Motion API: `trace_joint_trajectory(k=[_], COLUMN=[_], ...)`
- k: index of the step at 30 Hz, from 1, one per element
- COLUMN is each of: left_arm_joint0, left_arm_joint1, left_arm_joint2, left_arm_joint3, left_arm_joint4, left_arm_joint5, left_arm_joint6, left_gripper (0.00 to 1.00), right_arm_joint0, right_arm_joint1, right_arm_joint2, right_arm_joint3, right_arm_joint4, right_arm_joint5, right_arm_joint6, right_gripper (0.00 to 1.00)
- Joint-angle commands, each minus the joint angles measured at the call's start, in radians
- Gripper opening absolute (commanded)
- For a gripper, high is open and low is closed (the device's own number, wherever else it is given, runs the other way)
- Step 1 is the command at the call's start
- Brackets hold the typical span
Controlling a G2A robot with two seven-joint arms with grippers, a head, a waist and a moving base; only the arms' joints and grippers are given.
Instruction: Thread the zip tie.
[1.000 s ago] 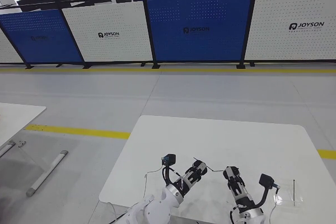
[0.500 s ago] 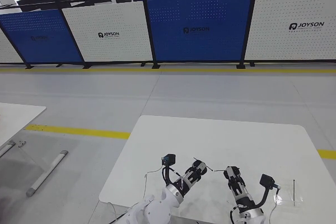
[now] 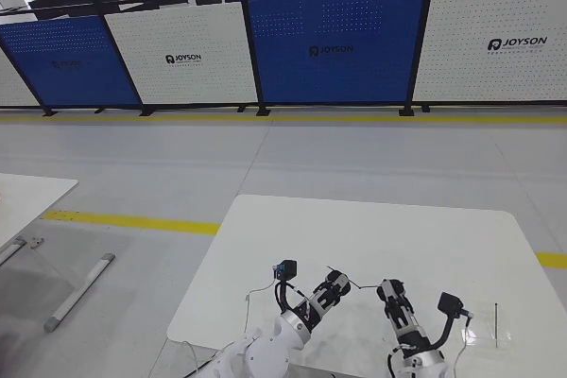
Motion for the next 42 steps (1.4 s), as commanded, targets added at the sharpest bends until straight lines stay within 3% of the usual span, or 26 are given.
trace_joint_trajectory(k=[1, 8, 16, 23, 42], left_arm_joint0=[0.000, 0.000, 0.000, 0.000, 0.000], left_arm_joint1=[0.000, 0.000, 0.000, 0.000, 0.000], left_arm_joint2=[0.000, 0.000, 0.000, 0.000, 0.000], left_arm_joint3=[0.000, 0.000, 0.000, 0.000, 0.000], left_arm_joint4=[0.000, 0.000, 0.000, 0.000, 0.000], left_arm_joint5=[0.000, 0.000, 0.000, 0.000, 0.000], left_arm_joint6=[0.000, 0.000, 0.000, 0.000, 0.000], left_gripper=[0.00, 0.00, 0.00, 0.00, 0.00], right_arm_joint0=[0.004, 0.004, -0.025, -0.025, -0.012], right_arm_joint1=[-0.003, -0.012, -0.013, -0.018, -0.037], right_arm_joint2=[-0.003, -0.005, 0.024, 0.037, 0.025], right_arm_joint3=[0.001, 0.003, -0.001, 0.003, 0.011], right_arm_joint4=[-0.008, -0.023, -0.008, -0.001, -0.039], right_arm_joint5=[0.011, 0.026, -0.021, -0.025, 0.007], right_arm_joint6=[0.002, -0.002, 0.005, 0.025, 0.043], right_gripper=[0.00, 0.00, 0.00, 0.00, 0.00])
